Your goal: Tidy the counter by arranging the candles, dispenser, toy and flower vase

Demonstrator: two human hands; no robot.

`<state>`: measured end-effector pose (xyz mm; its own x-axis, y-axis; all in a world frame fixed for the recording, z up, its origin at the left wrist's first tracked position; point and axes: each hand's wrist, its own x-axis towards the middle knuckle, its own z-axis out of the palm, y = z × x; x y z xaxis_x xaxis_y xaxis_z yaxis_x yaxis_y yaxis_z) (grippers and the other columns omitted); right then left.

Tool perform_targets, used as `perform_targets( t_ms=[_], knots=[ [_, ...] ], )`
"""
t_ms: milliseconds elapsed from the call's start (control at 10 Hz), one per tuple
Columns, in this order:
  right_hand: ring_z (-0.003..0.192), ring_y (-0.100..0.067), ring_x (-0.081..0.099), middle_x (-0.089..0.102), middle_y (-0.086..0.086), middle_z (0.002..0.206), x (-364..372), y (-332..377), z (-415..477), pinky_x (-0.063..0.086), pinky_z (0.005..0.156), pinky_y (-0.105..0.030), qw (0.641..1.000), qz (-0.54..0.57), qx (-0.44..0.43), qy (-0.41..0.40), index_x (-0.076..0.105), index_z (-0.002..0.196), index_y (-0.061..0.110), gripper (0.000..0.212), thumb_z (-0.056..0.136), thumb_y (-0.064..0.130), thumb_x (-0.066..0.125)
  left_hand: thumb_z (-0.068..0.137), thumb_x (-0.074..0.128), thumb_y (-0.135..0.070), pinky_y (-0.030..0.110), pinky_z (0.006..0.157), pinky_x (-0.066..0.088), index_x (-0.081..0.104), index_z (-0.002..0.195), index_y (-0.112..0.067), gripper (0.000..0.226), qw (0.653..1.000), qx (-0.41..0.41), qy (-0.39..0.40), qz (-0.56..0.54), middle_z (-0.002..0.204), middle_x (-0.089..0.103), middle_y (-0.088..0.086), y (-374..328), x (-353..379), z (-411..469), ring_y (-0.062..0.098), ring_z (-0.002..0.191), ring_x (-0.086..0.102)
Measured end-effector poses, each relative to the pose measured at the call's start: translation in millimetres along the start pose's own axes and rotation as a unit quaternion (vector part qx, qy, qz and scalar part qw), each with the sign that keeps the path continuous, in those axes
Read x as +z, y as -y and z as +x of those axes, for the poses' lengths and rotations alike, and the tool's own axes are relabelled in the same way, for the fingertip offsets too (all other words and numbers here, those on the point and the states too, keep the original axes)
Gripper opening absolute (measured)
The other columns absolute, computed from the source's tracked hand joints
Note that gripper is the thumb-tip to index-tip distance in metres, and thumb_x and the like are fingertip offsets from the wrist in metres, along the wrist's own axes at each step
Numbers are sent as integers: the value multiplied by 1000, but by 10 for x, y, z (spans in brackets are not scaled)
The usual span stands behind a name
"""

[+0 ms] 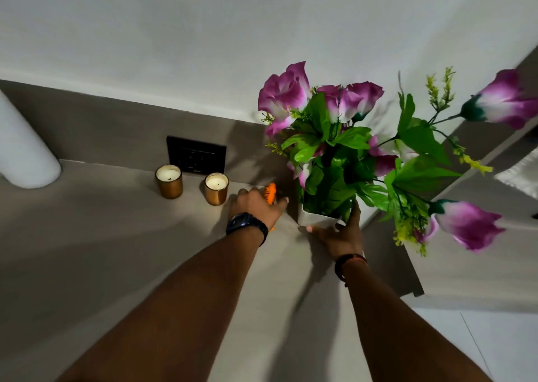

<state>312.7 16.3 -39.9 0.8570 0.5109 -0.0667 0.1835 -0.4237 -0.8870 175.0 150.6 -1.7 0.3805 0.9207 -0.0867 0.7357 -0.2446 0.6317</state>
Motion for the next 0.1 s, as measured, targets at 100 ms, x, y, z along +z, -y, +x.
perform_targets(
  t_ms=[100],
  knots=[
    [127,-28,47,44,-10,146,-84,42,-125,42,104,-46,1000,6,0,-22,9,149,35,129,52,29,94,72,61,-70,41,84,49,63,109,-12,69,1000,21,-16,1,109,58,16,-33,-84,-149,35,101,55]
  ],
)
